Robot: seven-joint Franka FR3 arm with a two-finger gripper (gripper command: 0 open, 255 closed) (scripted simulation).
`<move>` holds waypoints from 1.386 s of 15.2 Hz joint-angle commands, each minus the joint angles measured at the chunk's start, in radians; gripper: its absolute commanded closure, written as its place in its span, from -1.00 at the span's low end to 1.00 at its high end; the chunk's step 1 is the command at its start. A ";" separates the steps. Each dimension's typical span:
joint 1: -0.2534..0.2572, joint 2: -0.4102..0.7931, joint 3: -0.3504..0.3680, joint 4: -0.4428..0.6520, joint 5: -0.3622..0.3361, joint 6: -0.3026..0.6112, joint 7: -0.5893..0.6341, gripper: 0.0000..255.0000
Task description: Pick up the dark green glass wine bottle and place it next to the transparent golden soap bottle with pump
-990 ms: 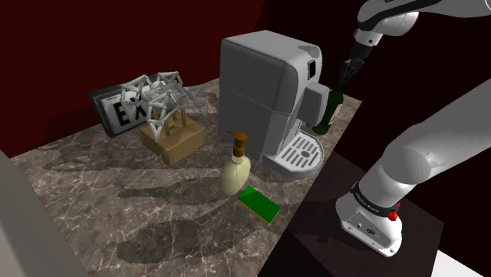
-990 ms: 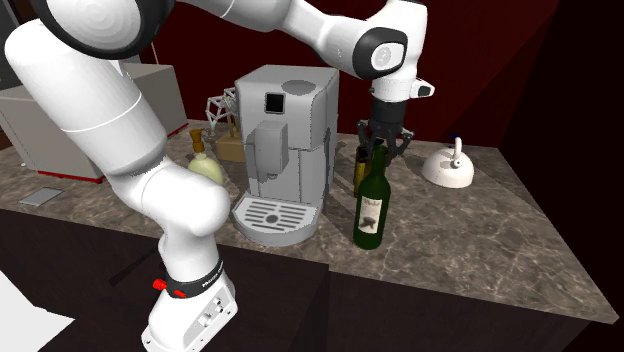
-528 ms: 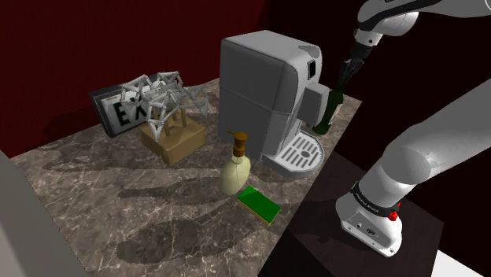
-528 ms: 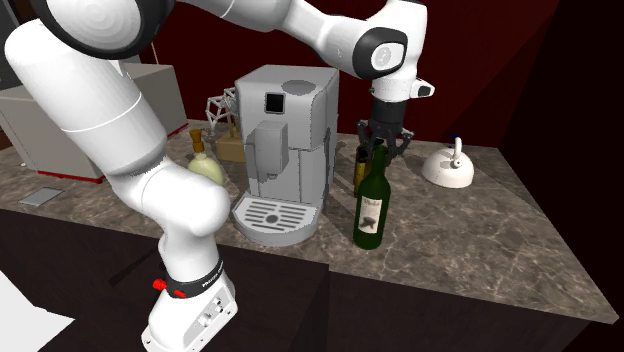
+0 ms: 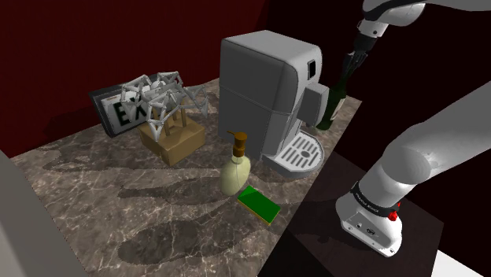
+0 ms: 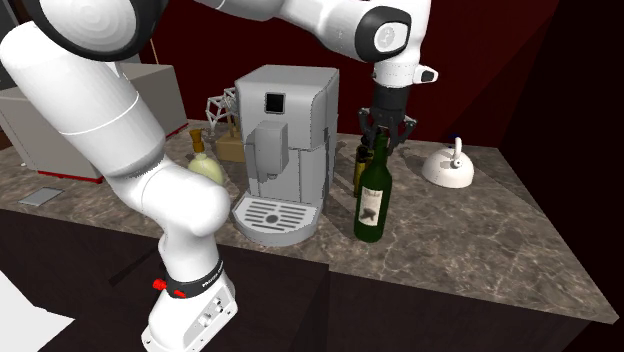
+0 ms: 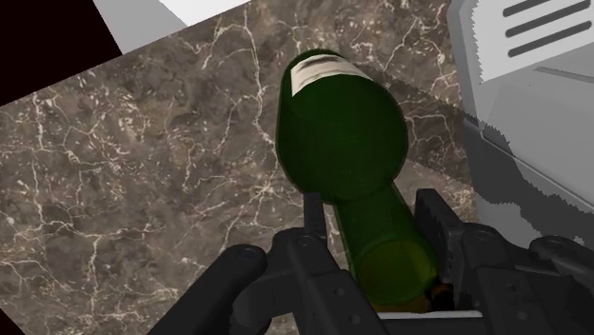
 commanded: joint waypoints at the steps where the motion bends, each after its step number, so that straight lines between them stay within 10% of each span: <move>1: 0.000 -0.007 0.005 0.024 -0.001 -0.030 0.004 1.00; 21: 0.013 -0.005 0.032 0.293 0.013 -0.298 0.009 1.00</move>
